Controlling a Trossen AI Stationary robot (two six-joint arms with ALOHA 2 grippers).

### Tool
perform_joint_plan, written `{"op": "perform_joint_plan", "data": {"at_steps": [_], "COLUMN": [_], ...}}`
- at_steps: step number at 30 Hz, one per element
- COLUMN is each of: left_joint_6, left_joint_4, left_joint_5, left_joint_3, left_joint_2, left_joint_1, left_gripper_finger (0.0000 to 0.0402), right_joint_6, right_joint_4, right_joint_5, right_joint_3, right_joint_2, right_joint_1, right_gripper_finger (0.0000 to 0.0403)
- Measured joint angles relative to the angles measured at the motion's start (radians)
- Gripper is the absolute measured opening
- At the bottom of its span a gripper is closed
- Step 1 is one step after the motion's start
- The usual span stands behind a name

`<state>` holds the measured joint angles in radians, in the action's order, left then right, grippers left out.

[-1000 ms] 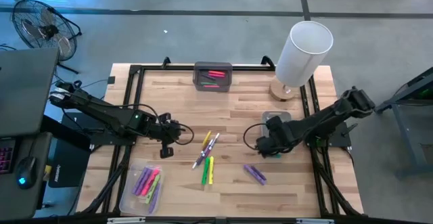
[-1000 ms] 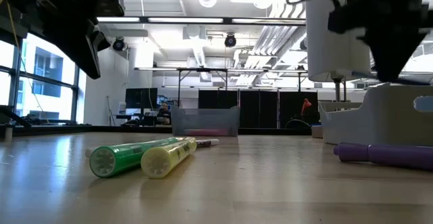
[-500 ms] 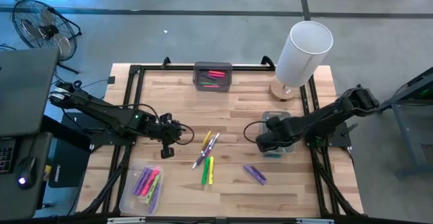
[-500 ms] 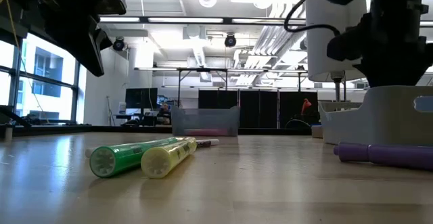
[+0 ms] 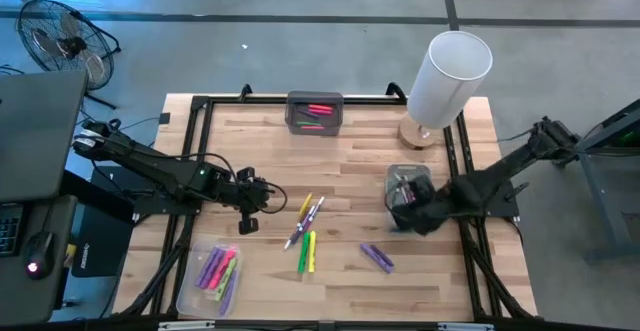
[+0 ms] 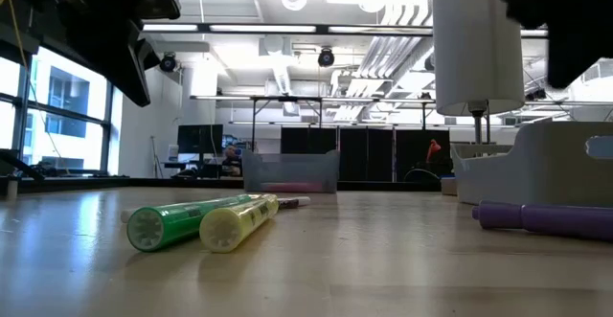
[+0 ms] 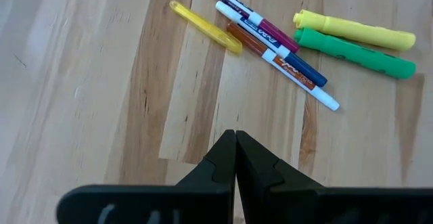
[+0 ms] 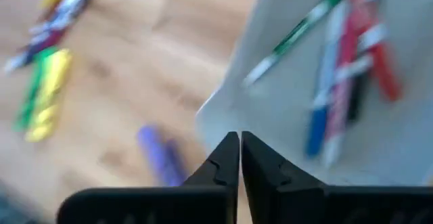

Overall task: Pick & Place Markers
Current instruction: Put the blue pen into the black bin

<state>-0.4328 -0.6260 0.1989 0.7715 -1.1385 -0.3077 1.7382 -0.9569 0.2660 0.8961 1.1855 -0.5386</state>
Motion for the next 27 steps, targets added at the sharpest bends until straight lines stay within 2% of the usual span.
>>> {"op": "perform_joint_plan", "data": {"at_steps": [6,11,14,20,27], "left_joint_6": [-0.018,-0.021,-0.021,-0.021,-0.021], "left_joint_4": [0.014,0.051,0.067,0.087,0.112], "left_joint_5": [0.004,0.005,0.005,0.008,0.046], "left_joint_3": [0.0,0.0,0.0,0.0,0.0], "left_joint_2": [0.0,0.0,0.0,0.0,0.0], "left_joint_1": [0.0,0.0,0.0,0.0,0.0], "left_gripper_finger": [0.0,0.0,0.0,0.0,0.0], "right_joint_6": [0.152,0.317,0.362,0.373,0.335], "right_joint_4": [0.14,0.133,0.12,0.08,0.029], "right_joint_5": [-0.048,-0.221,-0.269,-0.26,-0.174], "right_joint_3": [0.001,0.001,0.001,0.001,0.001], "right_joint_2": [0.068,0.191,0.266,0.391,0.471], "right_joint_1": [-0.189,-0.287,-0.318,-0.335,-0.313], "right_gripper_finger": [0.0001,0.0001,0.0001,0.0001,0.0]}}
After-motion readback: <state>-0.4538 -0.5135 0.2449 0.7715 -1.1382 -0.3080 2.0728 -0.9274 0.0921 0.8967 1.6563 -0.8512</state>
